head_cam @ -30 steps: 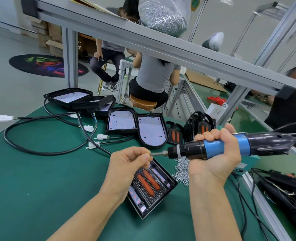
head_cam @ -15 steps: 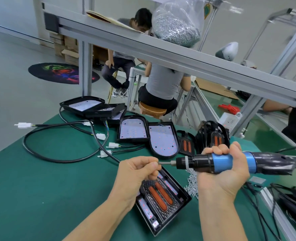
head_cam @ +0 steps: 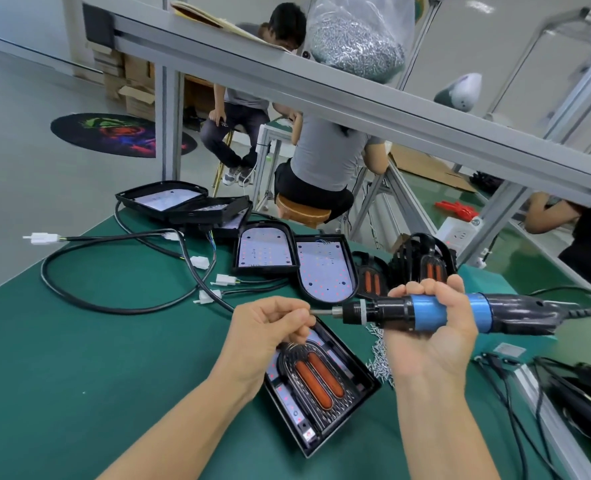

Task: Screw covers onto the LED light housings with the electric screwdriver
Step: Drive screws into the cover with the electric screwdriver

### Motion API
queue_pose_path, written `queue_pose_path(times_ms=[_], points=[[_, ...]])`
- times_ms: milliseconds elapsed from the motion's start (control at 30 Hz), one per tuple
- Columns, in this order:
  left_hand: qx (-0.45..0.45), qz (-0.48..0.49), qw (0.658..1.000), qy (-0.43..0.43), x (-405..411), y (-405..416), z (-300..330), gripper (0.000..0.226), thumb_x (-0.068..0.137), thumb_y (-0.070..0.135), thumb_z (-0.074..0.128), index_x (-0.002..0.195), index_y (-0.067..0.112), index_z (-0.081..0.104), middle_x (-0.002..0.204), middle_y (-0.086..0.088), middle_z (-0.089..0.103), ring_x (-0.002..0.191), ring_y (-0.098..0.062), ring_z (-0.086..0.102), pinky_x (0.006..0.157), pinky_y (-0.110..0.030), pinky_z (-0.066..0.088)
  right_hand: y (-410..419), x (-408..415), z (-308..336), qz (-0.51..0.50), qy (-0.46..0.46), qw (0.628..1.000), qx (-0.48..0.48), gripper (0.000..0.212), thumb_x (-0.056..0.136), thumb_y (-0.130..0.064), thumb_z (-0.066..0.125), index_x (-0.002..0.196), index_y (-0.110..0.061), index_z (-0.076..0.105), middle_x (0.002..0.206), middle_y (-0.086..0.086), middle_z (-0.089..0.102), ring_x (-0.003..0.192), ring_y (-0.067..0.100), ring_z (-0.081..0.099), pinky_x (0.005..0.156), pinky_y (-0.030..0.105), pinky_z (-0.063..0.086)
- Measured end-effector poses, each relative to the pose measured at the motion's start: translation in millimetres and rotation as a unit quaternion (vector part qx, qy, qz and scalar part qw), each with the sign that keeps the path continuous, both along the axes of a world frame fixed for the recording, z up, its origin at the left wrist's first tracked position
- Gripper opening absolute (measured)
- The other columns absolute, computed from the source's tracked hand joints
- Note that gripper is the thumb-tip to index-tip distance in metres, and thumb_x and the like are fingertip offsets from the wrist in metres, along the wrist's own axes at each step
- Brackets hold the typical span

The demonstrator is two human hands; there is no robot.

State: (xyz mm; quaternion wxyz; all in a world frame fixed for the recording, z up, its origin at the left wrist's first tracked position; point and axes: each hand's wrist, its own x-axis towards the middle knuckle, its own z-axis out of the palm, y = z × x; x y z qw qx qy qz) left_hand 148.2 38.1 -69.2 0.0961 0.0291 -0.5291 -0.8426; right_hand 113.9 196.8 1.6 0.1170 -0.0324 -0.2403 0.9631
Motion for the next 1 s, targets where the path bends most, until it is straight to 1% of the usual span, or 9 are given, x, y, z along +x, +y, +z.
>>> queue_pose_path(times_ms=[67, 133, 267, 333, 467, 567, 733, 867, 1000], points=[[-0.008, -0.026, 1.0, -0.002, 0.0, 0.3, 2.9, 0.009, 0.071, 0.012, 0.074, 0.079, 0.015, 0.077, 0.078, -0.011, 0.073, 0.066, -0.014, 0.064, 0.063, -0.021, 0.055, 0.8, -1.8, 0.5, 0.0, 0.007, 1.0, 0.004, 0.03, 0.086, 0.003, 0.048, 0.091, -0.024, 0.059, 0.064, -0.004, 0.055, 0.056, 0.013, 0.053, 0.069, 0.028, 0.049], [-0.044, -0.034, 0.998, -0.003, -1.1, -5.1, 1.9, 0.029, 0.063, 0.024, 0.076, 0.091, 0.02, 0.075, 0.089, -0.003, 0.074, 0.076, -0.01, 0.067, 0.066, -0.02, 0.054, 1.8, -3.9, 0.4, -0.005, 0.02, 1.0, 0.022, 0.032, 0.086, 0.005, 0.047, 0.093, -0.024, 0.058, 0.063, -0.004, 0.055, 0.056, 0.013, 0.054, 0.066, 0.027, 0.05], [-0.177, 0.105, 0.978, -0.024, -7.0, -29.1, -4.5, 0.021, 0.084, 0.014, 0.069, 0.101, 0.026, 0.068, 0.098, 0.008, 0.071, 0.088, -0.007, 0.063, 0.079, -0.018, 0.049, 4.5, -10.4, -3.0, -0.016, 0.049, 0.995, 0.082, 0.033, 0.088, 0.006, 0.046, 0.096, -0.025, 0.055, 0.065, -0.005, 0.055, 0.057, 0.011, 0.053, 0.064, 0.024, 0.05], [-0.309, 0.144, 0.939, -0.048, -9.5, -37.5, -10.7, 0.021, 0.088, 0.014, 0.064, 0.106, 0.026, 0.064, 0.099, 0.011, 0.065, 0.087, -0.01, 0.058, 0.077, -0.009, 0.042, 4.5, -14.2, -4.8, -0.027, 0.06, 0.991, 0.113, 0.034, 0.088, 0.008, 0.046, 0.096, -0.024, 0.054, 0.063, -0.005, 0.054, 0.057, 0.011, 0.053, 0.064, 0.024, 0.049], [-0.526, 0.072, 0.834, -0.147, -11.8, -34.5, -17.4, 0.042, 0.091, 0.045, 0.053, 0.128, 0.024, 0.05, 0.112, 0.009, 0.061, 0.1, -0.017, 0.057, 0.086, -0.029, 0.044, -0.3, -19.5, -10.4, -0.04, 0.062, 0.981, 0.182, 0.034, 0.088, 0.009, 0.048, 0.099, -0.023, 0.052, 0.062, -0.005, 0.054, 0.057, 0.012, 0.053, 0.065, 0.024, 0.048], [-0.584, 0.056, 0.789, -0.183, -14.9, -26.4, -15.4, 0.064, 0.085, 0.065, 0.047, 0.137, 0.027, 0.042, 0.136, 0.006, 0.052, 0.12, -0.02, 0.052, 0.091, -0.032, 0.041, -4.3, -22.9, -15.8, -0.032, 0.058, 0.978, 0.197, 0.035, 0.087, 0.009, 0.051, 0.099, -0.023, 0.055, 0.065, -0.004, 0.055, 0.059, 0.012, 0.053, 0.062, 0.023, 0.049], [-0.561, 0.009, 0.799, -0.219, -23.2, -23.5, -10.3, 0.073, 0.079, 0.065, 0.056, 0.136, 0.021, 0.045, 0.137, 0.004, 0.052, 0.123, -0.02, 0.05, 0.094, -0.032, 0.041, -8.9, -27.2, -19.2, -0.031, 0.069, 0.972, 0.224, 0.034, 0.079, 0.005, 0.058, 0.099, -0.022, 0.056, 0.063, -0.003, 0.055, 0.061, 0.015, 0.053, 0.062, 0.025, 0.048], [-0.516, 0.012, 0.833, -0.197, -22.2, -22.5, -8.2, 0.045, 0.078, 0.059, 0.064, 0.097, 0.018, 0.063, 0.097, 0.005, 0.067, 0.097, -0.019, 0.061, 0.083, -0.032, 0.048, -10.6, -30.3, -21.0, -0.033, 0.058, 0.966, 0.249, 0.036, 0.07, -0.003, 0.063, 0.101, -0.021, 0.057, 0.062, -0.002, 0.054, 0.062, 0.017, 0.052, 0.063, 0.025, 0.049], [-0.486, 0.011, 0.854, -0.183, -21.7, -22.7, -11.8, 0.041, 0.078, 0.055, 0.066, 0.097, 0.019, 0.064, 0.093, 0.002, 0.067, 0.092, -0.019, 0.06, 0.083, -0.036, 0.049, -11.9, -32.5, -23.2, -0.036, 0.057, 0.963, 0.263, 0.037, 0.067, -0.005, 0.063, 0.101, -0.02, 0.058, 0.061, -0.001, 0.053, 0.063, 0.018, 0.051, 0.063, 0.025, 0.049]])
